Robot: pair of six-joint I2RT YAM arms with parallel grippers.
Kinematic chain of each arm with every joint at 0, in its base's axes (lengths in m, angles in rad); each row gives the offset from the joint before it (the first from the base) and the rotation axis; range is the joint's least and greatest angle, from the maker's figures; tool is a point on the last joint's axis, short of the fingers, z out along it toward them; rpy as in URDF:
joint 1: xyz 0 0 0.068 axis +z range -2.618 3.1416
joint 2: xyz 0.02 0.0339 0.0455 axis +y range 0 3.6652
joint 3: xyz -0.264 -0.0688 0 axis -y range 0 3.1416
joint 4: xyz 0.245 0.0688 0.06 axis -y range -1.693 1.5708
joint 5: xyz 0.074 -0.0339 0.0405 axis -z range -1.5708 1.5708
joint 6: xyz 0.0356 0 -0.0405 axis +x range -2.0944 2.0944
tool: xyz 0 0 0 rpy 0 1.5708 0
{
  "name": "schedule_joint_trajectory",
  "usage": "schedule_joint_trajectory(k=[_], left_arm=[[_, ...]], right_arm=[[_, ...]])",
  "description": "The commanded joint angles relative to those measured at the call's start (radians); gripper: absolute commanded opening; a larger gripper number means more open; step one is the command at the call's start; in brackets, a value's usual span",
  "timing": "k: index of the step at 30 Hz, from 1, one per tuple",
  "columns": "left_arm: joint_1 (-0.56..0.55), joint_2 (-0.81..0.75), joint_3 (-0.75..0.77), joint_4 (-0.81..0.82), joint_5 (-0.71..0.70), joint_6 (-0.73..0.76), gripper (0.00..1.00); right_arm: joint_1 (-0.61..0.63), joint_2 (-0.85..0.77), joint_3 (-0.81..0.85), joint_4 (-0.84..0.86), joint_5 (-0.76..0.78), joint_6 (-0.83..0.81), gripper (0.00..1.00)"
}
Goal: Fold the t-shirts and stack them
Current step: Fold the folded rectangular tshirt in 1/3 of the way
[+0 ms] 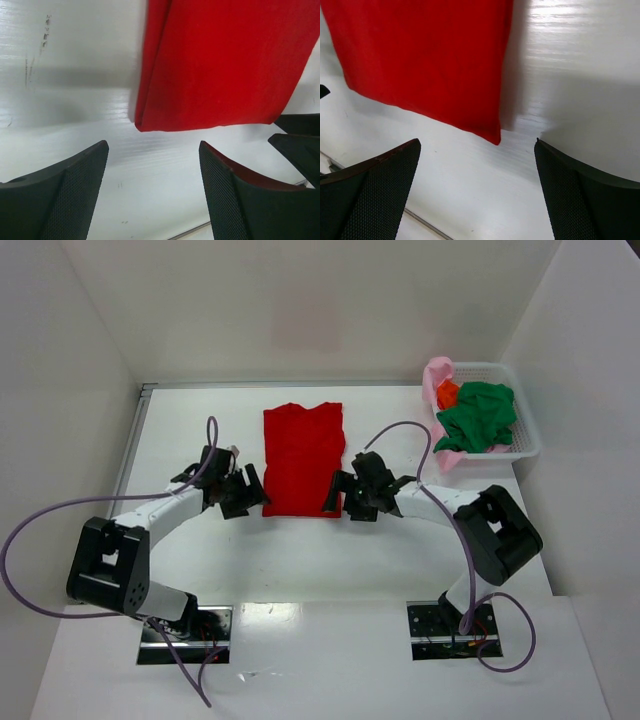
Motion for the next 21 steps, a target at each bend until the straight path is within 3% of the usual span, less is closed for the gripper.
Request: schedule_joint_trajectory(k=[1, 3, 5, 10, 16, 21], left_arm=[[-0.004, 0.033, -0.009, 0.051, 0.017, -0.025, 0.81], [-0.004, 0.062, 0.0, 0.063, 0.017, -0.016, 0.79], [-0.004, 0.076, 0.0, 0.063, 0.008, -0.016, 0.78], [-0.004, 0.117, 0.009, 0.083, 0.008, -0.007, 0.74], [-0.004, 0.174, 0.027, 0.093, 0.017, 0.003, 0.61], [-0.004, 0.197, 0.037, 0.093, 0.017, 0.015, 0.49]], right_arm=[[0.011, -0.024, -0.023, -0.01, 0.045, 0.033, 1.0], [0.011, -0.024, -0.023, -0.01, 0.057, 0.033, 0.98], [0.011, -0.014, -0.023, -0.01, 0.058, 0.033, 0.88], [0.011, 0.04, -0.003, 0.011, 0.058, 0.042, 0.76], [0.011, 0.06, 0.006, 0.011, 0.076, 0.042, 0.6], [0.011, 0.069, 0.006, 0.021, 0.085, 0.042, 0.52]])
